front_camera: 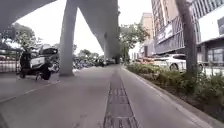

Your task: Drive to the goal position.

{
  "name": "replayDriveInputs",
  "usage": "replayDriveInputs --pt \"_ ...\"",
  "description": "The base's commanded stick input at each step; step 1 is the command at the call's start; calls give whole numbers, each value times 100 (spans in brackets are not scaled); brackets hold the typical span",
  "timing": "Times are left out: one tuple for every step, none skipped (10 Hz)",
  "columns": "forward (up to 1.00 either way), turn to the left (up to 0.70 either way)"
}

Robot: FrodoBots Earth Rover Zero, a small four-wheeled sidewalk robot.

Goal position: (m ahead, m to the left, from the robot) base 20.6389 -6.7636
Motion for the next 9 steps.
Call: replayDriveInputs --pt "45 0" --pt "45 0" --pt "45 0" --pt "45 0" --pt "45 0" --pt "45 0" --pt "45 0" --pt "45 0" --pt "45 0"
